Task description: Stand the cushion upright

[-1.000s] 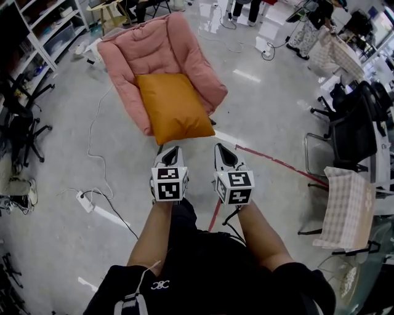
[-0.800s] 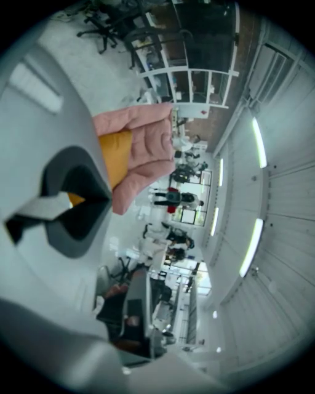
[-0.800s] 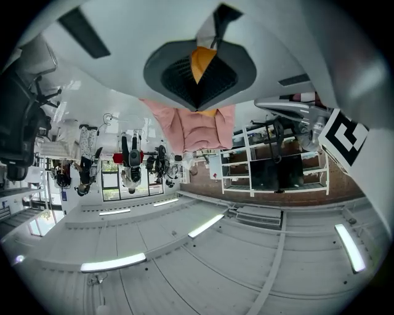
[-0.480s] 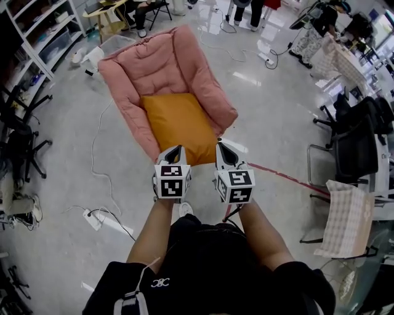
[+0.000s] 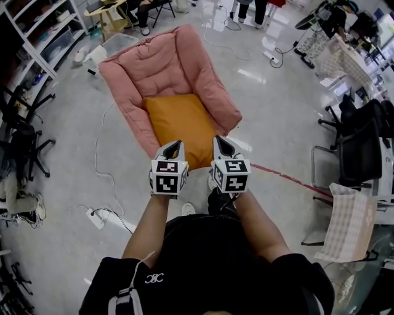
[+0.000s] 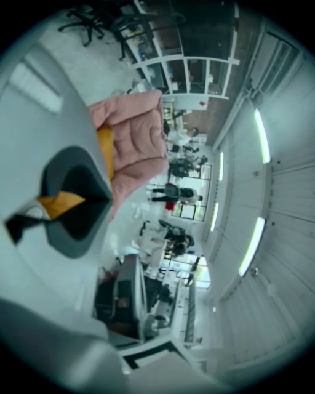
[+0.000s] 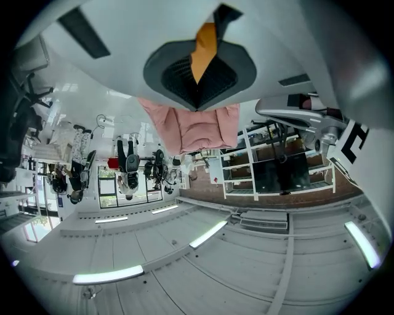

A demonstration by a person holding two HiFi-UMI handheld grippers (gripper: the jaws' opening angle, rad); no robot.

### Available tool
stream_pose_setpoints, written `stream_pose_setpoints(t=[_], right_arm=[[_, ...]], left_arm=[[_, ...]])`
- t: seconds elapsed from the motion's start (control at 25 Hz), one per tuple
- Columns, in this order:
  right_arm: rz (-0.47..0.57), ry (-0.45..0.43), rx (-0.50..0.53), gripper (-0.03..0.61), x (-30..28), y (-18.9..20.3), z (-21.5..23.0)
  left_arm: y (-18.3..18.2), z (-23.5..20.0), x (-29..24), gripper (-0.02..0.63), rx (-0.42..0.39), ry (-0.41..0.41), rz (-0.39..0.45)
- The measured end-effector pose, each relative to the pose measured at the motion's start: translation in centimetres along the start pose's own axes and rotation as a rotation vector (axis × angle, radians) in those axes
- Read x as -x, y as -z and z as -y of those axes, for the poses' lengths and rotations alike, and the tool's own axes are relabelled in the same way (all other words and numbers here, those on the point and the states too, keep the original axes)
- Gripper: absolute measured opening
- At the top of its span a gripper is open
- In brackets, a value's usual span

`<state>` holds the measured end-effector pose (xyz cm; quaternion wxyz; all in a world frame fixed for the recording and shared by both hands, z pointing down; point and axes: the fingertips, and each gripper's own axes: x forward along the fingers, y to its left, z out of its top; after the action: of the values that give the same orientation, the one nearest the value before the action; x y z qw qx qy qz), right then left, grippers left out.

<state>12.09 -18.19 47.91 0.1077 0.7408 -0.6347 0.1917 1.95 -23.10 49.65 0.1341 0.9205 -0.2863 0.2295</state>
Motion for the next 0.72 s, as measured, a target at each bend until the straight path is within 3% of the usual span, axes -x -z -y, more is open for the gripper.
stream_pose_setpoints(t=[0.4, 0.72], right_arm=[[-0.047, -0.098, 0.027, -0.005, -7.0, 0.0, 0.5], [-0.170, -0.144, 0.021, -0.005, -10.6, 4.3, 0.9]], left_arm=[[-2.7, -3.1, -3.2, 0.000, 0.041, -0.086, -0.006], [-0.5, -4.5, -5.6, 0.000, 0.085, -0.123, -0.102]])
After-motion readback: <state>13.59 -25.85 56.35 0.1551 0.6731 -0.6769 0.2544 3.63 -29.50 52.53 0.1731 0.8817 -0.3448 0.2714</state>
